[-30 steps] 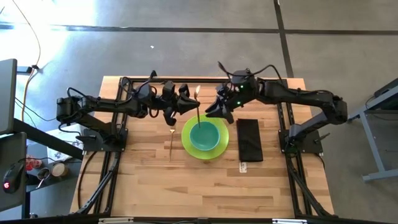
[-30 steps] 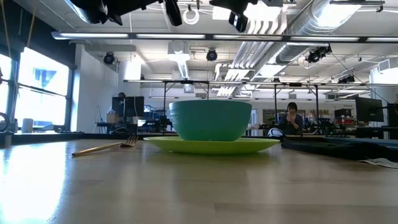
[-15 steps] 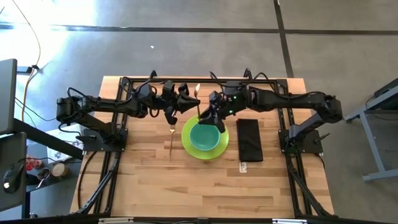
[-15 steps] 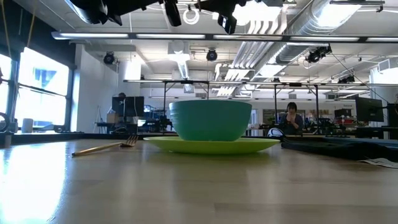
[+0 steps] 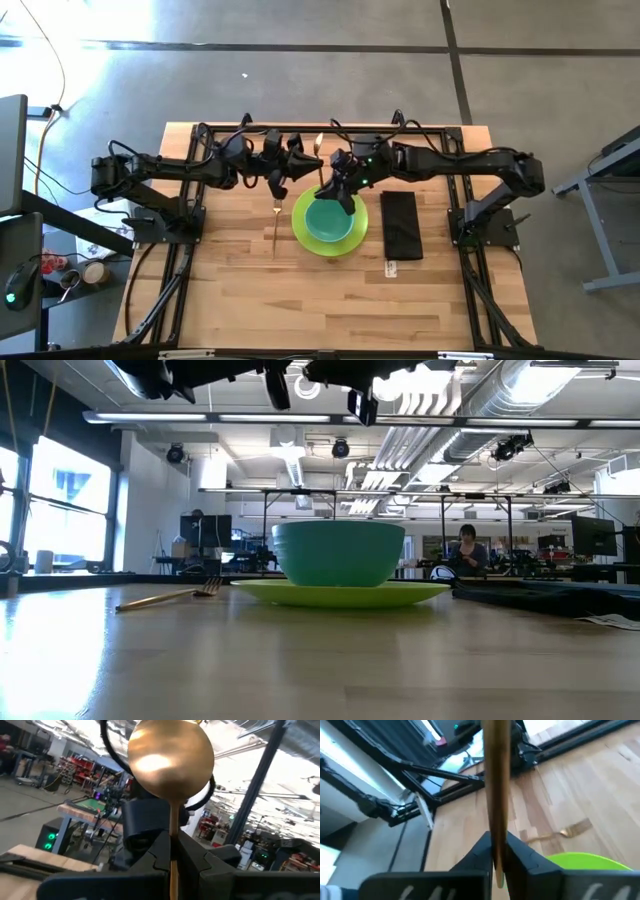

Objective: Set table place
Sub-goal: Put the gold spoon into the blue bowl

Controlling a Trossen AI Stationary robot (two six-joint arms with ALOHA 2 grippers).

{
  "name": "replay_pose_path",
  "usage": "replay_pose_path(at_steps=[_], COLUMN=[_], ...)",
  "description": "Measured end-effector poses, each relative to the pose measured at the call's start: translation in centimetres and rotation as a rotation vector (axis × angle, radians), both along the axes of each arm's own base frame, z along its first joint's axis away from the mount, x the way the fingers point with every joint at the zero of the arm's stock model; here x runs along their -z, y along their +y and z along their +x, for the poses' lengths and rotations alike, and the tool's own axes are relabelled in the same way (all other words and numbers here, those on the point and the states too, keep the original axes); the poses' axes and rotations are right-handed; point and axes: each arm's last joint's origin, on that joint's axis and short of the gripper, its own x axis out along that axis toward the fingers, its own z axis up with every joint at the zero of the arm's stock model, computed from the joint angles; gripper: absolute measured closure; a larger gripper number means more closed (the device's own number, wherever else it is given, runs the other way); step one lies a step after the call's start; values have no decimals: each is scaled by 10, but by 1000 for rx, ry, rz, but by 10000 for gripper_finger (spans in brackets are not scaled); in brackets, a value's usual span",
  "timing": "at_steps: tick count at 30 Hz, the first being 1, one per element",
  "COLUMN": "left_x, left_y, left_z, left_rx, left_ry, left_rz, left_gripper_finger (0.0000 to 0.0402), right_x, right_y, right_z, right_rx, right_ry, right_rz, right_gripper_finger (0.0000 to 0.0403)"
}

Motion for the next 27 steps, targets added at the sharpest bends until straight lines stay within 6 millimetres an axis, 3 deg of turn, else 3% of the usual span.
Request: replay_pose_path(at_steps=[5,10,13,16,18,23,27], left_x=[8,13,14,9,9,11,19], left_y=[2,2,2,-2,-6,-6,-8], left_z=[2,3,3,2,2,-3,-8], left_rx=[-28,-37,-31,96,172,199,160], left_ry=[75,124,137,114,127,199,334], left_rz=[-35,-51,-57,-32,-27,-69,-102], left_gripper_finger=[387,330,292,260,246,247,266], right_x=[2,-10,-30,-54,-78,-114,-122], right_y=[2,0,-2,-6,-9,-7,-6], right_z=[-12,-41,-61,-83,-94,-124,-132], right_rx=[49,140,212,341,431,522,549], right_ry=[106,279,399,552,566,629,632], right_rz=[-22,-118,-229,-338,-408,-454,-444], right_gripper_finger=[399,400,400,402,402,402,402])
